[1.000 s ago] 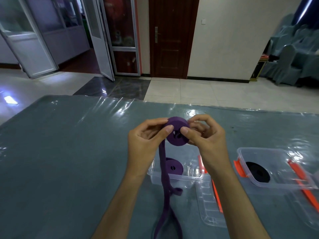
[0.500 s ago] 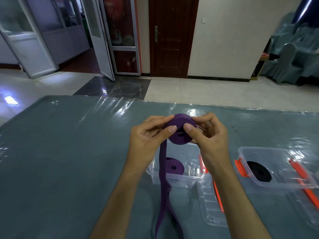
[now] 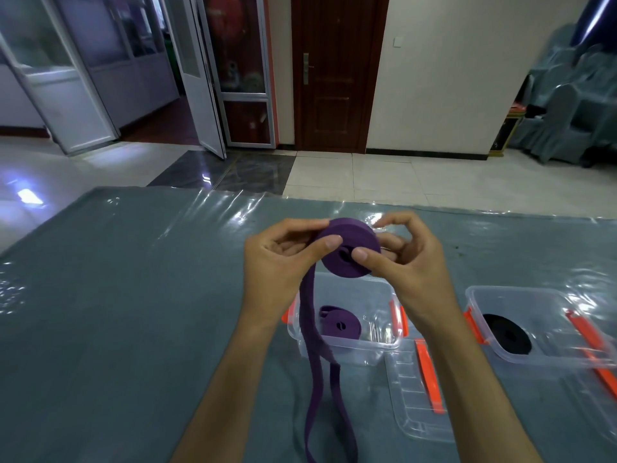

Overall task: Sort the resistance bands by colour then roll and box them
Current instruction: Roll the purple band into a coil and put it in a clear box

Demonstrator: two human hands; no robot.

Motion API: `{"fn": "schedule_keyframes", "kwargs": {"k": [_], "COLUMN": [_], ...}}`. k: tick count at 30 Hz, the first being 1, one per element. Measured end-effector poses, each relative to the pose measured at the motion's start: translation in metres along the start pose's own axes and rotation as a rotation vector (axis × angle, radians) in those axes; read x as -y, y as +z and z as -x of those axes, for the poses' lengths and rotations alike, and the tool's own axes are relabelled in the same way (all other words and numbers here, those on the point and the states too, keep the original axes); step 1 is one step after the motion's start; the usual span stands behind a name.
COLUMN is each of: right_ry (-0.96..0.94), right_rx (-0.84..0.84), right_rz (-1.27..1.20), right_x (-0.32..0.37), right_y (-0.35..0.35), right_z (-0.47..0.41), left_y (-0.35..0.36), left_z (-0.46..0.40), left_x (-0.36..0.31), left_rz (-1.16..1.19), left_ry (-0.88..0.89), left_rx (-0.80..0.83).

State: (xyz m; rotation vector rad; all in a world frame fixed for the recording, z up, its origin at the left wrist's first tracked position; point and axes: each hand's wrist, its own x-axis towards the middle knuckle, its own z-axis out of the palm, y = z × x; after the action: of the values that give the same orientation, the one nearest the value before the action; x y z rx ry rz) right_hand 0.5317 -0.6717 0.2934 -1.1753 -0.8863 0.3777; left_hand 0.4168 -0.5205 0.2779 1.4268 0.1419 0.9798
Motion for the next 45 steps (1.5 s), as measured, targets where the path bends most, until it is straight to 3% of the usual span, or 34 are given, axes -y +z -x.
{"fn": "schedule_keyframes", "kwargs": {"k": [3, 6, 9, 11, 16, 20, 26, 31, 35, 37, 41, 45], "right_ry": [-0.110, -0.057, 0.027, -0.014, -0.109, 0.002, -0.120, -0.039, -0.169, -0.148, -0.057, -0.166], "right_rx": [-0.050, -0.098, -0.067, -0.050, -0.135, -0.074, -0.106, -0.071, -0.115, -0.128, -0.049, -0.073], "right_rz": [0.033, 0.016, -0.005, -0.013, -0.005, -0.011, -0.006, 0.003, 0.089, 0.068, 0.092, 0.121], "right_x": [0.002, -0.001, 0.000, 0.008, 0.020, 0.030, 0.037, 0.039, 0.040, 0.037, 0.041, 0.044], "right_y": [0.000, 0.002, 0.003, 0.005, 0.007, 0.003, 0.003, 0.000, -0.001, -0.002, -0.007, -0.006], "right_z": [0.001, 0.004, 0.004, 0.002, 0.001, 0.001, 0.000, -0.002, -0.003, -0.001, 0.000, 0.001], "left_y": [-0.001, -0.005, -0.001, 0.005, 0.010, 0.013, 0.019, 0.016, 0.015, 0.012, 0.012, 0.016], "left_z": [0.002, -0.003, -0.002, 0.001, -0.008, -0.010, -0.006, -0.005, -0.005, -0.007, -0.005, -0.003], "left_x": [0.001, -0.003, -0.006, -0.007, -0.015, -0.021, -0.025, -0.031, -0.029, -0.030, -0.028, -0.025], "left_rz": [0.035, -0.008, -0.070, -0.026, 0.000, -0.015, 0.081, 0.052, 0.066, 0.039, -0.011, 0.046], "left_ry": [-0.032, -0.037, -0.005, 0.003, -0.011, -0.014, -0.010, 0.042, 0.035, 0.035, 0.052, -0.003], "left_rx": [0.090, 0.160, 0.064, 0.026, 0.157, 0.037, 0.166, 0.042, 0.150, 0.195, 0.116, 0.169]}}
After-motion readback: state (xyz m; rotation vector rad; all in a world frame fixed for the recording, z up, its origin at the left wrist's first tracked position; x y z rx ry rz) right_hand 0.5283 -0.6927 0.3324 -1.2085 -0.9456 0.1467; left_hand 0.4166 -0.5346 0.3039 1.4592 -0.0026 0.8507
